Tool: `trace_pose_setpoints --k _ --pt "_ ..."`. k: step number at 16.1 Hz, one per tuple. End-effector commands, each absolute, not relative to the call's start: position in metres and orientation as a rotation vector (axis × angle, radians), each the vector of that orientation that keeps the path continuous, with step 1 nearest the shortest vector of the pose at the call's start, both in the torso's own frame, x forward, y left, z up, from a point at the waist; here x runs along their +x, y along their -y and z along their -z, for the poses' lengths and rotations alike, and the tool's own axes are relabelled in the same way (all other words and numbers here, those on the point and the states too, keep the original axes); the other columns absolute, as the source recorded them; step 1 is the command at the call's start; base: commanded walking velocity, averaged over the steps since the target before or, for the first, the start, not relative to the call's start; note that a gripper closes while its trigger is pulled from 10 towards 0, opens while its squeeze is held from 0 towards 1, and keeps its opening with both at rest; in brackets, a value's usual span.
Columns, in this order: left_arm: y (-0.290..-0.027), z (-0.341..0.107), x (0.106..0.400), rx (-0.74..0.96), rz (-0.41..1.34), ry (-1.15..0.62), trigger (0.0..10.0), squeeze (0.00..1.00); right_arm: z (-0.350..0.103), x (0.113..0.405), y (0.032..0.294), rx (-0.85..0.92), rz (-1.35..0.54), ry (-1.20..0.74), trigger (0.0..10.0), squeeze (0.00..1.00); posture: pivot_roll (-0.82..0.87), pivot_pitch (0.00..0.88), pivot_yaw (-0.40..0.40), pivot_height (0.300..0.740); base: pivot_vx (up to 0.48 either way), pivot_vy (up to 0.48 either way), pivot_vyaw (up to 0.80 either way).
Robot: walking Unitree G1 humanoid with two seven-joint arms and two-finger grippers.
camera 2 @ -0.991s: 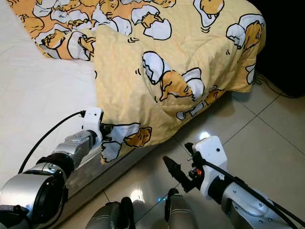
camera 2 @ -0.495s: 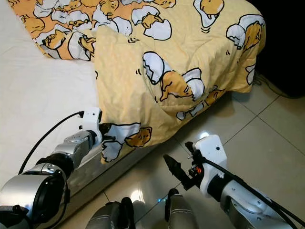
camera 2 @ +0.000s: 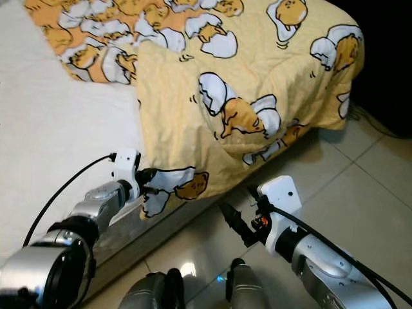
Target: Clean up the room
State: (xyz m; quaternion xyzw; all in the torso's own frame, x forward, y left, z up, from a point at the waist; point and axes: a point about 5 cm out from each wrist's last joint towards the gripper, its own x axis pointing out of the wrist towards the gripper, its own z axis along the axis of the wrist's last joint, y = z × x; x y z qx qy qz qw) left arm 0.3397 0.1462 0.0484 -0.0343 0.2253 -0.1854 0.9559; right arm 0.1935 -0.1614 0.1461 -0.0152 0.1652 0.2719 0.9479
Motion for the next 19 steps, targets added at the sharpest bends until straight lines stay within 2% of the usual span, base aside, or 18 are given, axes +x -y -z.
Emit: trace_pose_setpoints --k 1,4,5,6,7,9,15,19 --pt "-0.147 -0.043 0.331 -0.045 0.439 -0.455 0.0 0.0 -0.143 0.193 0.164 -0.03 -0.553 -0.346 10.0 0.0 -0.2 0.179 0.155 0.74 0.0 0.0 0.0" --pt "-0.138 -0.028 0.291 0.038 0.587 -0.499 0.0 0.0 -0.142 0.192 0.164 -0.036 -0.567 -0.355 10.0 0.0 -0.2 0.171 0.153 0.74 0.0 0.0 0.0" --pt "-0.135 -0.015 0.264 0.073 0.628 -0.566 0.0 0.0 -0.141 0.19 0.163 -0.041 -0.581 -0.363 10.0 0.0 -0.2 0.163 0.147 0.74 0.0 0.0 0.0" --pt "-0.135 0.012 0.219 0.086 0.641 -0.75 0.0 0.0 -0.139 0.191 0.163 -0.051 -0.596 -0.374 10.0 0.0 -0.19 0.164 0.141 0.74 0.0 0.0 0.0" --pt "-0.136 0.024 0.198 0.098 0.641 -0.847 0.0 0.0 -0.138 0.192 0.163 -0.053 -0.602 -0.374 10.0 0.0 -0.19 0.168 0.139 0.74 0.0 0.0 0.0" --pt "-0.137 0.027 0.175 0.116 0.668 -0.948 0.0 0.0 -0.139 0.192 0.161 -0.059 -0.615 -0.375 10.0 0.0 -0.19 0.166 0.134 0.74 0.0 0.0 0.0" --pt "-0.125 0.012 0.165 0.17 0.847 -0.995 0.0 0.0 -0.136 0.19 0.161 -0.076 -0.633 -0.389 10.0 0.0 -0.2 0.164 0.139 0.74 0.0 0.0 0.0" --pt "-0.084 -0.003 0.136 0.027 1.126 -1.014 0.0 0.0 -0.134 0.185 0.163 -0.096 -0.643 -0.416 10.0 0.0 -0.2 0.181 0.13 0.74 0.0 0.0 0.0"
